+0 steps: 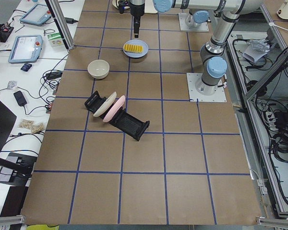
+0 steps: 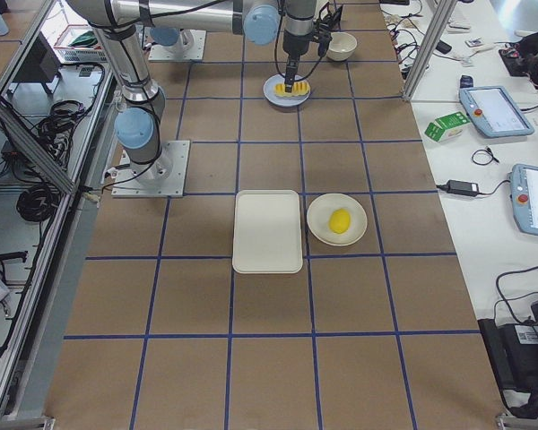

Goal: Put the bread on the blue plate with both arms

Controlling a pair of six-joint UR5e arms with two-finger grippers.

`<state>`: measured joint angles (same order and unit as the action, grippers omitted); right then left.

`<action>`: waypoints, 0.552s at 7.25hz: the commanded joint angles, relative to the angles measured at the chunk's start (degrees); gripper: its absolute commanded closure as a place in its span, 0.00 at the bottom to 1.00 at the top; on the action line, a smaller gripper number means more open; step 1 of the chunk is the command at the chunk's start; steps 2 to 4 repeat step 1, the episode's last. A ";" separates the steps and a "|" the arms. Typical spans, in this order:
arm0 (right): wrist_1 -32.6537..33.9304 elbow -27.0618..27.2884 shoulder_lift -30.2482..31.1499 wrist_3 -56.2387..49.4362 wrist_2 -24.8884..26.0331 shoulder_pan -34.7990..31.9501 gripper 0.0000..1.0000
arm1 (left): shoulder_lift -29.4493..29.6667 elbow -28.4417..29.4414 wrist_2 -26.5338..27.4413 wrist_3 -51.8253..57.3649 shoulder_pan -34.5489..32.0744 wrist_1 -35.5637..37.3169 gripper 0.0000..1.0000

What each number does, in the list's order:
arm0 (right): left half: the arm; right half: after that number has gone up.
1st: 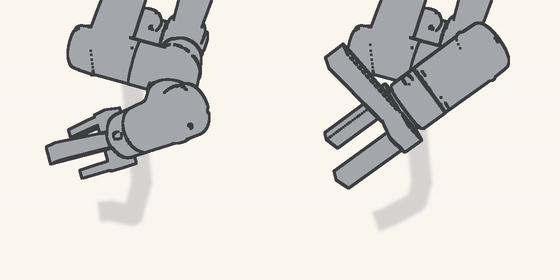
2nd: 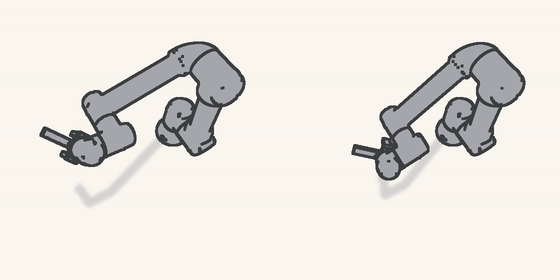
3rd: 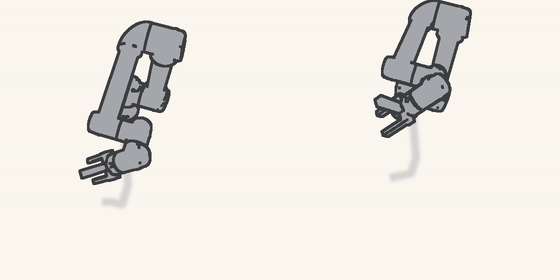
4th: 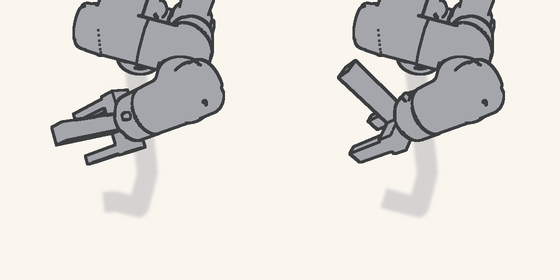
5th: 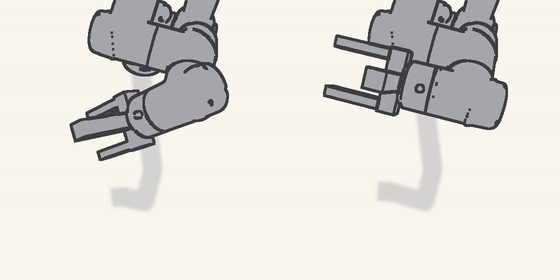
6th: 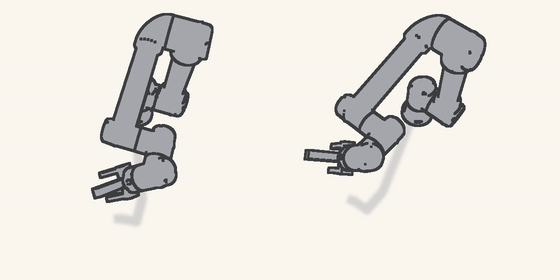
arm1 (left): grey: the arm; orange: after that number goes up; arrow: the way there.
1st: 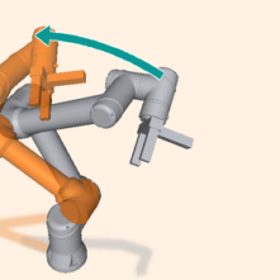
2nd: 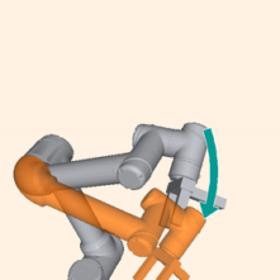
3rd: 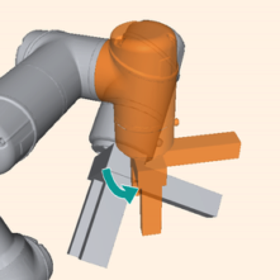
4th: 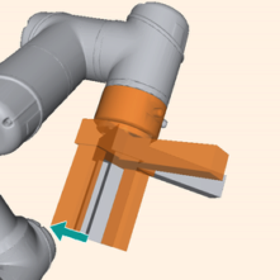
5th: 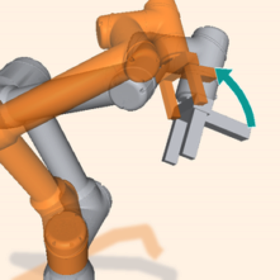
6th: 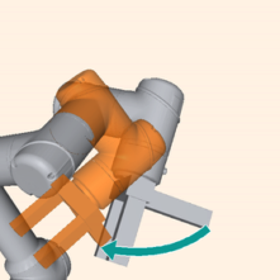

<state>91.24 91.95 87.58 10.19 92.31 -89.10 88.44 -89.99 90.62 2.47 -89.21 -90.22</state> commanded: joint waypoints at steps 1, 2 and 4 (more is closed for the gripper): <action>-0.01 -0.01 0.05 0.00 -0.11 -0.02 0.00 | 0.85 -0.19 -0.35 -0.01 0.00 0.04 0.00; -0.01 -0.01 0.05 0.00 -0.11 -0.02 0.00 | 0.85 -0.19 -0.35 -0.01 0.00 0.04 0.00; -0.01 -0.01 0.05 0.00 -0.11 -0.02 0.00 | 0.85 -0.19 -0.35 -0.01 0.00 0.04 0.00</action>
